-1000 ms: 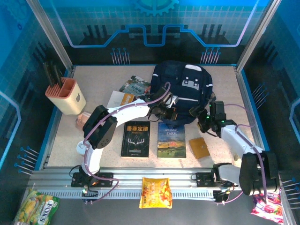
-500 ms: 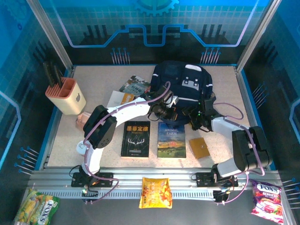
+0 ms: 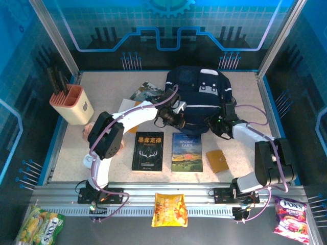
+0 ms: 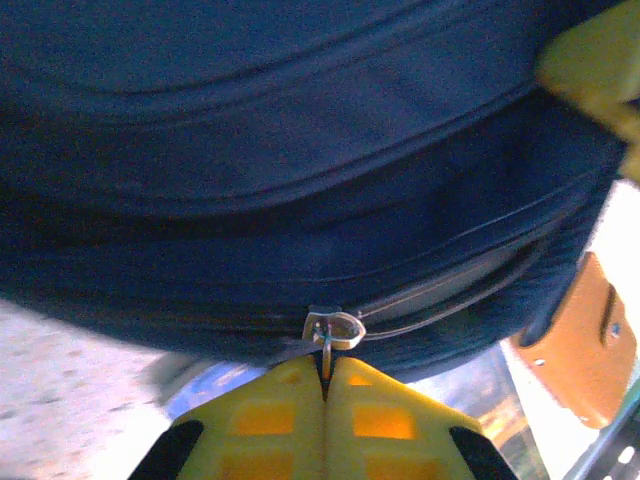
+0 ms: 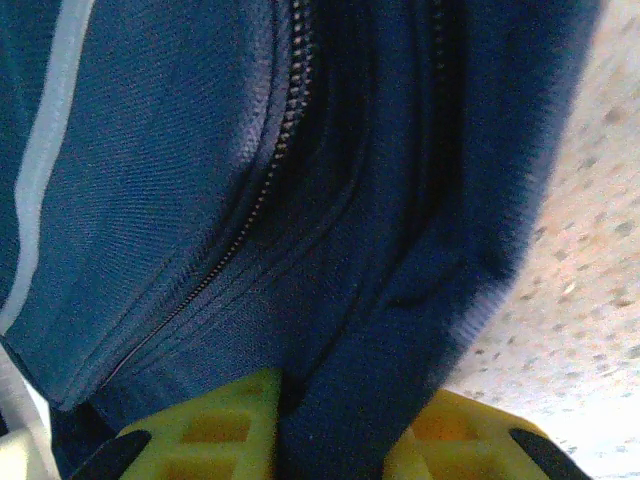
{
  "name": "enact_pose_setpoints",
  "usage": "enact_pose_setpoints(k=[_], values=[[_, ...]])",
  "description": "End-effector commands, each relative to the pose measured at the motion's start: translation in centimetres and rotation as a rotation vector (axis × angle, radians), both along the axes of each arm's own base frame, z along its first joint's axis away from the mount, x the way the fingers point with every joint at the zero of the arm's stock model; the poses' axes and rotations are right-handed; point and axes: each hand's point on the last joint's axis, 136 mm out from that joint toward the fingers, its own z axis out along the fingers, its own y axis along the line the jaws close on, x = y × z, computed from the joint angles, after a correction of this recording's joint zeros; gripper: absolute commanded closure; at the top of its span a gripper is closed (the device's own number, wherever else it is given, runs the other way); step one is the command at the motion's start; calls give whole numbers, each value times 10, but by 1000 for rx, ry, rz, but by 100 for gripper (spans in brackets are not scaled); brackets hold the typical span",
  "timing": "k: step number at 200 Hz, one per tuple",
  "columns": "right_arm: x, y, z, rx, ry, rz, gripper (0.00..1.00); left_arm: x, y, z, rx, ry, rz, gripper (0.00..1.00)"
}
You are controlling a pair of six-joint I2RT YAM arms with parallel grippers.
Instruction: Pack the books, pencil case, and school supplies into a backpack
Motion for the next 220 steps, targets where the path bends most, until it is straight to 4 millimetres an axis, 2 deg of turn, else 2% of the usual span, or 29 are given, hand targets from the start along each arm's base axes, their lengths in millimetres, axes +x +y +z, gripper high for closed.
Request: enact_pose_setpoints(k=[1,49,104,164,220], values=[[8,-34,32,-145,-84,-23,78,-5,30,12,54,-31,-44,100],[-1,-56,52,-181,-109,-36,80,26,57,1,116,-110,-25,100],[-11,-60,55,-160,-106,-29,80,55,56,-12,174,-207,-116,100],[-24,-64,61,-148,-111,6,80,105,66,-13,152,-276,-96,100],[-32,-60,61,-111,-117,89,80,150,53,-17,87,-341,-65,100]])
